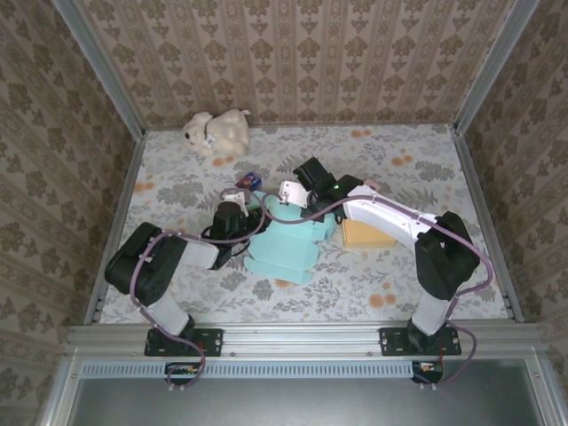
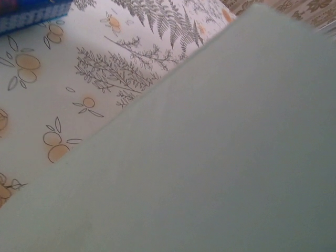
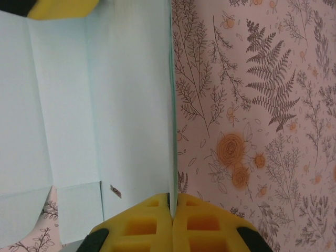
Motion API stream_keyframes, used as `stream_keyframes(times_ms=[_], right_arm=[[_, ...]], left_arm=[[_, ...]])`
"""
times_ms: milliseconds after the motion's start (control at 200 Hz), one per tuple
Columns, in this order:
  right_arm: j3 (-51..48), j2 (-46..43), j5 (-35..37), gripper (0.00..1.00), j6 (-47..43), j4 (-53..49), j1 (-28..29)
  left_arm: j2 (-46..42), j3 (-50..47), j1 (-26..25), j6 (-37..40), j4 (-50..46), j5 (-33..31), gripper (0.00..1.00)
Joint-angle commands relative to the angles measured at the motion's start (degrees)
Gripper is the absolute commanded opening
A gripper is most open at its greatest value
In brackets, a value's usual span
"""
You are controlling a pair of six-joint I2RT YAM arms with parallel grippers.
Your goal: Fold the paper box
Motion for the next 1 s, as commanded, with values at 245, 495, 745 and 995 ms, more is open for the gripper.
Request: stream_keyframes(times_ms=[245, 495, 745, 995], right_arm=[[-3.25, -0.93, 6.53, 0.0, -1.33, 8.77, 0.8], [-6.84, -0.3, 12.01, 0.0, -5.02, 16.99, 1.69], [-5.7, 3.42, 12.24, 0.0, -6.32, 16.72, 2.71], [-9.53, 4.71, 18.51, 0.0, -13.03, 24.51, 5.95]], left_arm=[[-4.8, -4.56, 1.84, 2.31, 4.07, 4.69, 0.32], [-22.44, -10.14, 1.61, 8.15, -9.12, 0.24, 0.44], [-50.57, -13.19, 0.88, 13.62, -34.94, -15.75, 0.5], [-56.69, -17.0, 3.3, 14.33, -38.74, -18.68, 0.5]])
